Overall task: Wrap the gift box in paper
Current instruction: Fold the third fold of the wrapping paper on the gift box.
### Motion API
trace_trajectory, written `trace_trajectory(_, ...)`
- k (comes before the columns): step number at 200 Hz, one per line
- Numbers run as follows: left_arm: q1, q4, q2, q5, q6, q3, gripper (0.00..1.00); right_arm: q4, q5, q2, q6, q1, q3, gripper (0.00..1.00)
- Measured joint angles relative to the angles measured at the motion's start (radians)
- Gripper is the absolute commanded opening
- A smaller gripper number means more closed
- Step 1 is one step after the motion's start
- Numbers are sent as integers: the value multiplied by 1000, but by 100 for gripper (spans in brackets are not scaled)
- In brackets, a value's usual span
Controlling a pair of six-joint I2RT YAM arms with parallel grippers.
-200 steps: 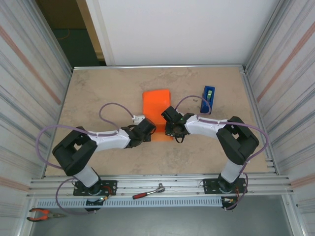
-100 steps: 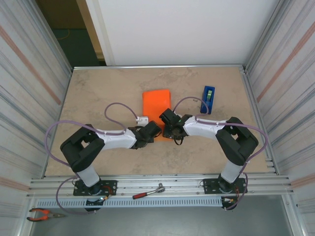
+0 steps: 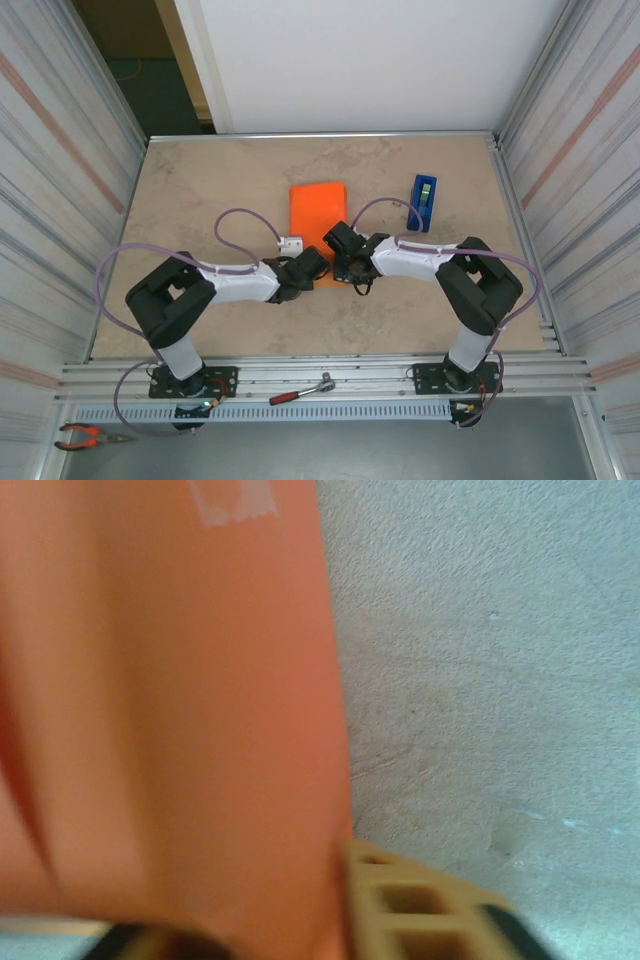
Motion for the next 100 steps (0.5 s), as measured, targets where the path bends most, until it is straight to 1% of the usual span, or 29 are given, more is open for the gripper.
trace_trajectory(4, 0, -1, 0, 0, 0, 1, 0, 1, 0, 1, 3, 0, 0, 0)
trace_trajectory(7, 0, -2, 2, 0, -1, 2, 0, 0, -1, 2, 2, 0, 0, 7)
trace_trajectory(9, 0, -2, 2, 0, -2, 2, 0, 1, -1, 2, 3, 0, 0, 13)
trace_trajectory(15, 0, -3, 3, -1, -2, 3, 0, 0, -2, 2, 4, -1, 0, 38)
trace_trajectory(18, 0, -3, 4, -1, -2, 4, 0, 0, -3, 2, 4, -1, 0, 48)
trace_trajectory(23, -1, -5, 6, -2, -2, 6, 0, 0, -3, 2, 4, -1, 0, 56)
trace_trajectory(28, -1, -5, 7, -3, -2, 6, 0, 0, -3, 2, 4, -1, 0, 58)
trace_trajectory(32, -2, -6, 8, -3, -2, 7, 0, 0, -3, 2, 4, -1, 0, 56)
trace_trajectory(37, -2, -5, 9, -4, -3, 8, 0, 0, -3, 3, 4, -1, 0, 45)
trace_trajectory(40, -2, -5, 9, -4, -3, 8, 0, 3, -6, 3, 2, -1, 0, 28)
trace_trajectory(41, -3, -6, 10, -4, -3, 8, 0, 4, -6, 3, 2, -1, 0, 15)
trace_trajectory(42, -3, -6, 10, -4, -3, 8, 0, 6, -7, 3, 1, -1, 0, 15)
trace_trajectory(44, -3, -6, 10, -5, -3, 8, 0, 7, -7, 3, -1, -1, 1, 2)
trace_trajectory(45, -3, -6, 10, -5, -4, 8, 0, 7, -6, 3, -1, -1, 2, 0)
trace_trajectory(67, -4, -6, 13, -10, -7, 10, 0, 6, -7, 4, 2, -2, 2, 0)
trace_trajectory(71, -4, -6, 13, -10, -8, 11, 0, 5, -8, 4, 1, -4, 2, 9)
trace_trajectory(74, -5, -6, 14, -11, -9, 11, 0, 6, -7, 4, 1, -4, 2, 23)
trace_trajectory(79, -5, -6, 14, -11, -10, 11, 0, 5, -7, 4, 4, -5, 2, 44)
trace_trajectory(84, -5, -6, 15, -11, -10, 12, 0, 5, -7, 4, 4, -5, 2, 58)
trace_trajectory(88, -5, -6, 15, -11, -10, 12, 0, 5, -7, 4, 3, -6, 2, 65)
trace_trajectory(100, -5, -6, 15, -11, -11, 12, 0, 6, -8, 4, 3, -6, 2, 74)
